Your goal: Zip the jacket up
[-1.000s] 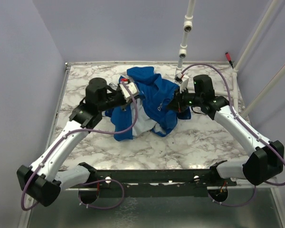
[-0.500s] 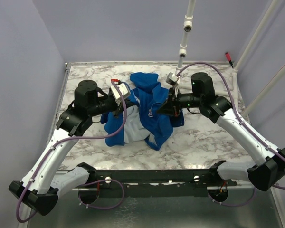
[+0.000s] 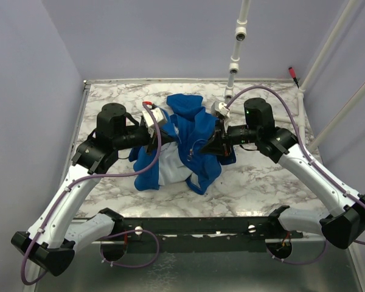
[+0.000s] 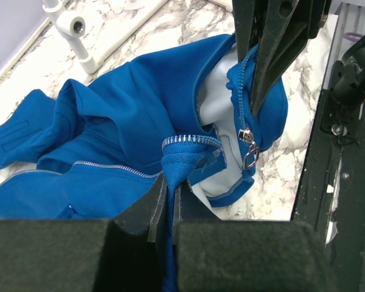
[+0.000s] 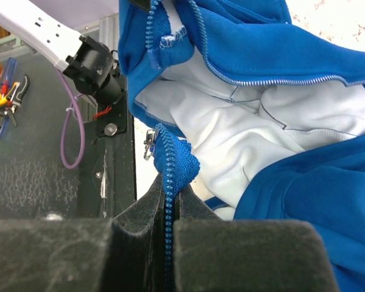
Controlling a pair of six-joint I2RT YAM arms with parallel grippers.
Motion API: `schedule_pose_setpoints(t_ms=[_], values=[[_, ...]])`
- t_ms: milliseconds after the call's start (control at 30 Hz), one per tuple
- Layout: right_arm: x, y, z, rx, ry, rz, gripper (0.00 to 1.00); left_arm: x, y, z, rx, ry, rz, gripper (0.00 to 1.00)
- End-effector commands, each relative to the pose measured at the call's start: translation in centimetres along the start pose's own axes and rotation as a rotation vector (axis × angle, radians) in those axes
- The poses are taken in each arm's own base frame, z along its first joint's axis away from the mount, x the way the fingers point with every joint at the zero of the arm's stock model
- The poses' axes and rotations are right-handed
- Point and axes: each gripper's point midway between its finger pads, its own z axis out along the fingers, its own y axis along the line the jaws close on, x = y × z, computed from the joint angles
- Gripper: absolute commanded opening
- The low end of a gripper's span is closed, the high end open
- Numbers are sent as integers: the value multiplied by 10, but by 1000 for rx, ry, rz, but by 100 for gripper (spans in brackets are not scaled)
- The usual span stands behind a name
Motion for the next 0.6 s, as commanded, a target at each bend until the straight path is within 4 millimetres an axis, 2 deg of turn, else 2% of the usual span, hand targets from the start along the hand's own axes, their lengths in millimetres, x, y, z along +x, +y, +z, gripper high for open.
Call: schedule_pose_setpoints(t_ms=[0, 200, 333, 567], values=[[-13, 14, 1, -59, -17, -99, 1, -17, -13, -2, 67, -56, -4, 0], [-14, 17, 1, -73, -33, -205, 1, -17, -25, 0, 139, -73, -35, 0], [-23, 13, 4, -79, -34, -215, 1, -19, -23, 1, 130, -83, -44, 0], [-28, 12, 8, -63, -11, -195, 1, -8, -18, 4, 91, -61, -62, 0]])
